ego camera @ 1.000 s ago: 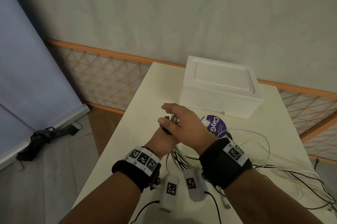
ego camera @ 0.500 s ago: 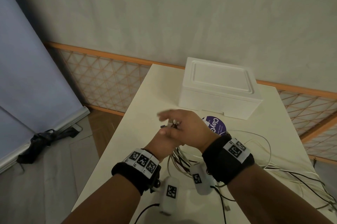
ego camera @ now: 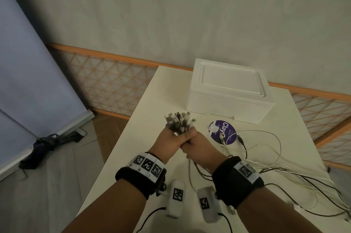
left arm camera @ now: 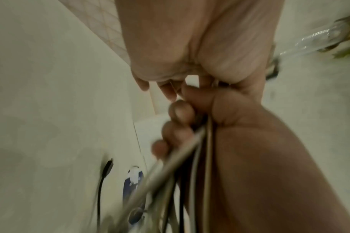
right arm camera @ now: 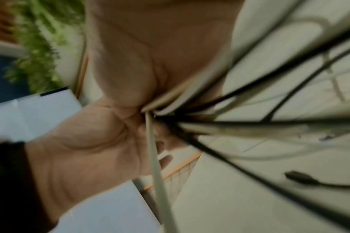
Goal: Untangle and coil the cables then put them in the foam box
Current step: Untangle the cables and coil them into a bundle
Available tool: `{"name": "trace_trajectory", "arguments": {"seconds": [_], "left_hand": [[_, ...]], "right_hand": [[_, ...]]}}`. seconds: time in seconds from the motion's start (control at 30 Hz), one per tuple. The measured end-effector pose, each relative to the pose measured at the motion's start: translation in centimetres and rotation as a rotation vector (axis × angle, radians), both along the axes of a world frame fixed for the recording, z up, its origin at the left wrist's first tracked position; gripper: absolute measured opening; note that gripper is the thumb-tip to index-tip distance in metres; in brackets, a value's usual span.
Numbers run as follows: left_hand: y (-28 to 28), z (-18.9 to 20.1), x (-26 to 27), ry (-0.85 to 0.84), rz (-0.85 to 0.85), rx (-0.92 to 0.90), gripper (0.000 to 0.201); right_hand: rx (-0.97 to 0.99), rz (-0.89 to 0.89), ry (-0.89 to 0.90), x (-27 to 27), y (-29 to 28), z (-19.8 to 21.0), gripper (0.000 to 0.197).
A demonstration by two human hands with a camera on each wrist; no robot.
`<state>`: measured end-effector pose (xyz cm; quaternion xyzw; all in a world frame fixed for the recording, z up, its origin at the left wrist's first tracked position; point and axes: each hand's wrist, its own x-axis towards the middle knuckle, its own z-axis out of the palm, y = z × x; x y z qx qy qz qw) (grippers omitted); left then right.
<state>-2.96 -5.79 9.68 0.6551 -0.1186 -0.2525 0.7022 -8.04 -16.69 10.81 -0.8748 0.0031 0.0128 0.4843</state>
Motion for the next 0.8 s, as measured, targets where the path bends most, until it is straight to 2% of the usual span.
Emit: {"name": "trace_trajectory", "arguments": {"seconds": [0.07,0.17,0.23,0.3,0.37,0.4,0.47,0.57,0.7,0.8], "left_hand": [[0.8,-0.2,0.6,0.043,0.022,-0.147,0.056],[2.1,0.4,1.4,0.188,0.055,-0.373,0.071],[2.3,1.3,1.9,0.169,0.002,-0.367,0.078],[1.9,2.0,1.7,0.077,-0.021,-0.304,0.064],[1.5,2.0,1.2,-0.03,0.012,-0.254,0.041],[1.4,1.9,0.8,-0.076,0.007,-0.241,0.036],[1.4,1.6,0.3,-0.164,-0.033,-0.246,0.041],[1.5,1.6,0.1,-0.253,-0.099,-0.222,0.055],[1.7,1.2,0.1,-0.323,-0.111,-0.129,0.06],[2.0,1.3,0.3,-0.296,-0.063,-0.172,0.046]], "right_hand": [[-0.157,-0.075,-0.015,-0.3,-0.2,-0.1,0.028],[-0.415,-0.046,0.034,-0.6,-0.2,0.2,0.037],[-0.61,0.01,0.053,-0.8,0.3,0.3,0.043],[-0.714,0.022,0.068,-0.9,0.8,0.3,0.045],[-0.677,-0.003,0.054,-0.7,1.1,0.8,0.038],[-0.6,-0.02,0.038,-0.6,1.3,1.0,0.032],[-0.428,-0.032,-0.001,-0.4,1.6,1.5,0.022],[-0.239,-0.051,-0.05,-0.6,1.8,1.7,0.017],[-0.246,-0.028,-0.038,-0.5,1.5,1.2,0.019],[-0.235,-0.135,0.003,-0.4,1.4,0.7,0.024]]}}
